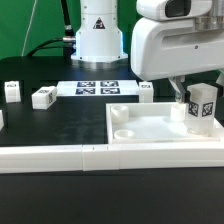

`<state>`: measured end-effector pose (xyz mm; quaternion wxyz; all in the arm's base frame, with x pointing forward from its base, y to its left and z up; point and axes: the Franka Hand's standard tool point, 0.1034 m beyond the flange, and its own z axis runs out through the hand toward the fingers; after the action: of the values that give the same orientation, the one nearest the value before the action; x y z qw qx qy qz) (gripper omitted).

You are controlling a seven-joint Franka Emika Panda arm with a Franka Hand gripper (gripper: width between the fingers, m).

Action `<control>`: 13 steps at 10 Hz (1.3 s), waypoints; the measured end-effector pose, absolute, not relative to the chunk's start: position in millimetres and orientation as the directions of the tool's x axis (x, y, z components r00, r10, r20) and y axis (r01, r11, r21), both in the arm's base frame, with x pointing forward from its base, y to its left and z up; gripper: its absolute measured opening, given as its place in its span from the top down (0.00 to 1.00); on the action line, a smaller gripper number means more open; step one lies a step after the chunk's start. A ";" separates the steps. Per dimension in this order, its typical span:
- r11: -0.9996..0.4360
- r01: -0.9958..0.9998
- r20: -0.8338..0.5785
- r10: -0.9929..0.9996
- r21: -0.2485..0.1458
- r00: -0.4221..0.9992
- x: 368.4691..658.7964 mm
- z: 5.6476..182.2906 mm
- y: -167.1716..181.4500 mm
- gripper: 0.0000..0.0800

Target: Assemble one leg

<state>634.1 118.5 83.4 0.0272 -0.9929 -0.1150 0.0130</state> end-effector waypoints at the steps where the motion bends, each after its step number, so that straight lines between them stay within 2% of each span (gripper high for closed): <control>1: -0.972 0.228 -0.020 0.229 -0.057 0.973 634.1 83.3 118.5 0.64; 4: -0.983 0.176 -0.021 0.177 -0.056 0.984 634.0 83.0 118.8 0.64; 5: -0.995 0.085 -0.021 0.087 -0.056 0.996 633.9 83.1 119.2 0.64; 7: -0.955 -0.291 -0.014 -0.291 -0.052 0.957 632.0 82.5 120.4 0.64; 8: -0.933 -0.356 -0.018 -0.356 -0.049 0.934 632.2 82.6 120.3 0.63; 11: -0.736 -0.675 -0.052 -0.673 -0.050 0.737 633.5 81.9 118.4 0.63; 13: -0.540 -0.841 -0.060 -0.839 -0.037 0.541 633.5 81.9 118.9 0.63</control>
Offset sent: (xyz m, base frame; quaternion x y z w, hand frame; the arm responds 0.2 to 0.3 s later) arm 0.0000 0.0000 0.0000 0.0000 0.0000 0.0000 1.0000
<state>633.5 118.9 81.9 0.0305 -0.8774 0.4785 0.0177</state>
